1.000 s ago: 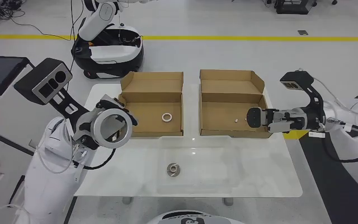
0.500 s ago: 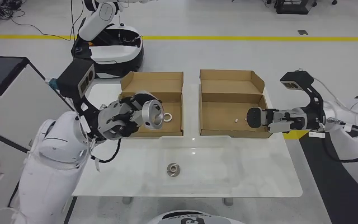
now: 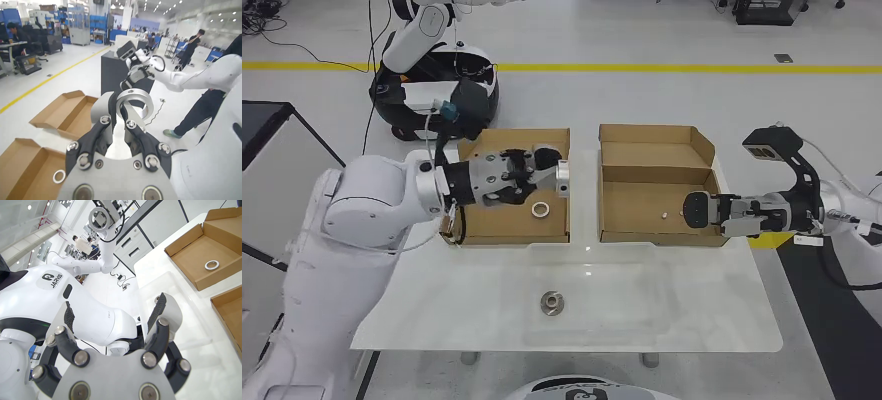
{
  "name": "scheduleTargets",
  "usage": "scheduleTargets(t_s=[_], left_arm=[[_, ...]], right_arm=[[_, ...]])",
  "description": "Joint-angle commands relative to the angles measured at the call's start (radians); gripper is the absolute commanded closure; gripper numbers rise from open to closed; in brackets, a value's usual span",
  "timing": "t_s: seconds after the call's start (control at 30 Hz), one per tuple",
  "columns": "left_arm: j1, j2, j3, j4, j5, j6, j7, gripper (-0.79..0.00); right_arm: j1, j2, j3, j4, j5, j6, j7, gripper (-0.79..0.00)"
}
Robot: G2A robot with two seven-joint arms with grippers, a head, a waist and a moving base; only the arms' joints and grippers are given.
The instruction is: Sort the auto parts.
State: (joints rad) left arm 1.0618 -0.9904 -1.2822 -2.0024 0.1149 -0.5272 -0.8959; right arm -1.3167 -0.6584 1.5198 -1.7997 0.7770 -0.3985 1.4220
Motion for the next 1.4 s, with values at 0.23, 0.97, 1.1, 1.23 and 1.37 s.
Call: scheduleTargets(t_s=[0.23,0.97,1.1,1.23,1.37], left_arm=[[-0.089,-0.004,0.118,0.085,0.225,0.049,-0.110,0.000],[-0.423,-0.091,0.529,0.559,0.752,-0.015,-0.225,0.000],[-0.464,-0.116,0.601,0.643,0.811,-0.040,-0.235,0.000],[-0.489,-0.142,0.663,0.731,0.860,-0.069,-0.206,0.000],[-0.504,-0.168,0.720,0.796,0.909,-0.081,-0.186,0.000]], right_arm=[[0.000,0.000,0.000,0.000,0.000,0.000,0.000,-0.785],[0.000,0.000,0.000,0.000,0.000,0.000,0.000,-0.785],[0.000,0.000,0.000,0.000,0.000,0.000,0.000,-0.785],[0.000,0.000,0.000,0.000,0.000,0.000,0.000,-0.785],[0.000,0.000,0.000,0.000,0.000,0.000,0.000,-0.785]])
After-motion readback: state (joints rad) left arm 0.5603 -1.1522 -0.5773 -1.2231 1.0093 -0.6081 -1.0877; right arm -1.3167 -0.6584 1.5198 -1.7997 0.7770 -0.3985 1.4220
